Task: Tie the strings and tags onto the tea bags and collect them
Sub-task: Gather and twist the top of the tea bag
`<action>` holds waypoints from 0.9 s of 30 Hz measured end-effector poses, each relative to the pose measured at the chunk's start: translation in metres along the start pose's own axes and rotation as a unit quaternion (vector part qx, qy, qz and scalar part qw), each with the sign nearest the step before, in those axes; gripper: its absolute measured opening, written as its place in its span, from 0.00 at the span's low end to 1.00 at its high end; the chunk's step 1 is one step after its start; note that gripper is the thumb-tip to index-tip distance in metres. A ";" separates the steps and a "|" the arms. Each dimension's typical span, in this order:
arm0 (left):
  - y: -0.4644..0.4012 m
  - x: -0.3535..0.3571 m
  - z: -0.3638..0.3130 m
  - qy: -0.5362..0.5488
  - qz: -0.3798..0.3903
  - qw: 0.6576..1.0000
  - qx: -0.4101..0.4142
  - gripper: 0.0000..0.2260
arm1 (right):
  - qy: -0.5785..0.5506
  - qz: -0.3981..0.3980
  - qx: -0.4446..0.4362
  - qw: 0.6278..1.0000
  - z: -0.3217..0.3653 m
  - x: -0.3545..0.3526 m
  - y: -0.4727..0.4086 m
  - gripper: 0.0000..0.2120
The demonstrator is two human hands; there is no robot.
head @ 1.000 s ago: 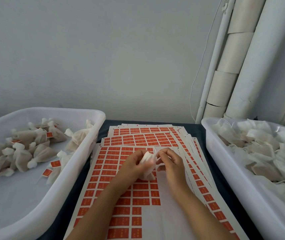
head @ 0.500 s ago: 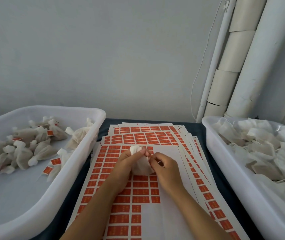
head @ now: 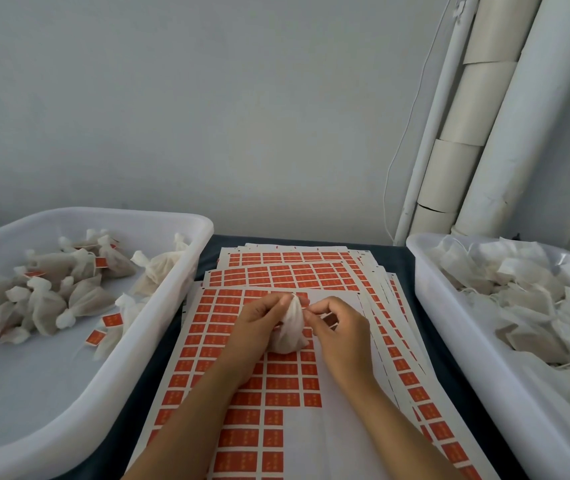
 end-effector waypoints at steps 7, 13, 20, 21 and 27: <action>-0.002 -0.005 0.001 -0.066 -0.102 0.991 0.056 0.07 | 0.011 0.011 -0.027 1.000 0.005 0.002 0.003 0.06; -0.003 -0.005 0.004 -0.070 -0.037 0.996 0.032 0.03 | -0.036 0.012 -0.001 0.999 0.006 0.003 0.004 0.06; -0.003 -0.006 0.007 -0.042 -0.035 0.999 0.003 0.07 | -0.047 0.012 0.024 0.999 0.001 -0.001 0.001 0.06; -0.002 -0.007 0.006 -0.043 -0.045 0.998 0.013 0.06 | -0.045 0.016 0.021 0.999 0.001 0.000 0.002 0.05; -0.001 -0.006 0.002 -0.083 -0.083 0.991 0.055 0.04 | -0.039 0.037 0.001 0.999 0.005 0.004 0.004 0.08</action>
Point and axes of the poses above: each hand's wrist, its own y-axis away from the middle knuckle, its own x-axis out of the palm, z = x × y, the point moved 4 cm from there along -y, towards the middle knuckle, and after that the axes turned 1 degree about -z, right-handed, at the moved point
